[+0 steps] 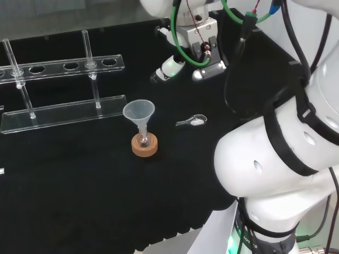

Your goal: Pick up the weighing funnel.

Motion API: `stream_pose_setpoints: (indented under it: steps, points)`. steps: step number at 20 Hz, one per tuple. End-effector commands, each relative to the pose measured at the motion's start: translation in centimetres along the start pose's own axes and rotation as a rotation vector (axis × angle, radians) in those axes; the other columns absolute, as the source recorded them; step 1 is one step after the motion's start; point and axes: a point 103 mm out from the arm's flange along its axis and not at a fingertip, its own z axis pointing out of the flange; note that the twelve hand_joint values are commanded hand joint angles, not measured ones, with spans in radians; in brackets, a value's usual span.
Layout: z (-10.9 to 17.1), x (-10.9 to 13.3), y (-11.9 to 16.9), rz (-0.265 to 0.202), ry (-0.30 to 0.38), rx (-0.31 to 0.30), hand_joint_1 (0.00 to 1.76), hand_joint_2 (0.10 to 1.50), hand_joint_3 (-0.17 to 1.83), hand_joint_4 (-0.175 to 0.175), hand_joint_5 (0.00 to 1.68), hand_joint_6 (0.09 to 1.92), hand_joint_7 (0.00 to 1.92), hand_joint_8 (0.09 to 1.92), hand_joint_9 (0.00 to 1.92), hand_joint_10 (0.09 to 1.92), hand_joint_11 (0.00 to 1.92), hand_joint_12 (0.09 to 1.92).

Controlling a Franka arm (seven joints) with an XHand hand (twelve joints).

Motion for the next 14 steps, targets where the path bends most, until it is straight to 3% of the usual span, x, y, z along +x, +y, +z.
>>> stream_pose_setpoints:
  steps: [1, 3, 7, 11, 14]
  points:
    - [3.5, -3.1, 1.5, 0.018, -0.043, 0.038, 0.59, 0.62, 0.03, -0.017, 0.00, 0.09, 0.09, 0.09, 0.10, 0.10, 0.00, 1.07]
    - [4.5, -3.6, 1.9, 0.020, -0.036, 0.058, 0.63, 0.62, 0.03, -0.013, 0.00, 0.09, 0.10, 0.13, 0.15, 0.25, 0.00, 1.30]
    - [6.0, -4.2, 2.0, 0.022, -0.043, 0.074, 0.65, 0.61, 0.05, -0.008, 0.06, 0.09, 0.08, 0.37, 0.09, 0.67, 0.00, 1.45]
    - [7.2, -5.1, 1.2, 0.040, -0.064, 0.107, 0.68, 0.61, 0.07, -0.008, 0.17, 0.09, 0.17, 0.52, 0.19, 0.72, 0.00, 1.51]
    - [7.2, -5.8, 0.7, 0.040, -0.054, 0.101, 0.70, 0.61, 0.09, -0.008, 0.24, 0.09, 0.25, 0.55, 0.26, 0.70, 0.01, 1.51]
